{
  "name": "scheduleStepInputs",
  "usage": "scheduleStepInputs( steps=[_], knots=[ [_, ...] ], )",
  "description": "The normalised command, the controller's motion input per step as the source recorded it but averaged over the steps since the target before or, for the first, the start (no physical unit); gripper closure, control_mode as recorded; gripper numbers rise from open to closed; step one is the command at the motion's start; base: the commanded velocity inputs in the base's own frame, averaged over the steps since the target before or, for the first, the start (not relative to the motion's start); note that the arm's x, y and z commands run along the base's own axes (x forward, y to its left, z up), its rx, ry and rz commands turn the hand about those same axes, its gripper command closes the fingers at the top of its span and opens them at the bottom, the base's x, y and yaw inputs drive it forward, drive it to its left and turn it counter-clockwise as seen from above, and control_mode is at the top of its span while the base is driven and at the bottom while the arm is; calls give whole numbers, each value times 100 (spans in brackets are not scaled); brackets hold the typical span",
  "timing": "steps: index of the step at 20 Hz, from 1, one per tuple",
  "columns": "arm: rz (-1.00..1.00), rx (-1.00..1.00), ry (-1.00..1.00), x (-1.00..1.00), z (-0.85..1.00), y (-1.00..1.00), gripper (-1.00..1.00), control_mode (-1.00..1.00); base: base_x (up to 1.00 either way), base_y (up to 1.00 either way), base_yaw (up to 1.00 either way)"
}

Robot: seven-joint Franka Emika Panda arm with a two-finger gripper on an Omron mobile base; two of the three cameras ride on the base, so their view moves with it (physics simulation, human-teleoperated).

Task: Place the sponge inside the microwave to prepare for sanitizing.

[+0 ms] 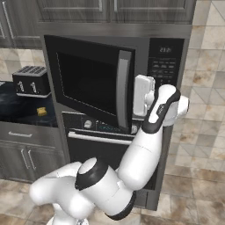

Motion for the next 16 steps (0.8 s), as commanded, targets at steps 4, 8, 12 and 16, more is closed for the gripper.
scheduleStepInputs(
  steps=[4,8,12,16],
  knots=[
    [8,0,-1,-46,13,15,-100,-100,0,0,0],
    [8,-1,-3,-50,6,26,-100,-100,0,0,0],
    [5,0,-2,-50,2,28,-100,-100,0,0,0],
    [3,-1,-9,-60,0,36,-100,-100,0,0,0]
  ],
)
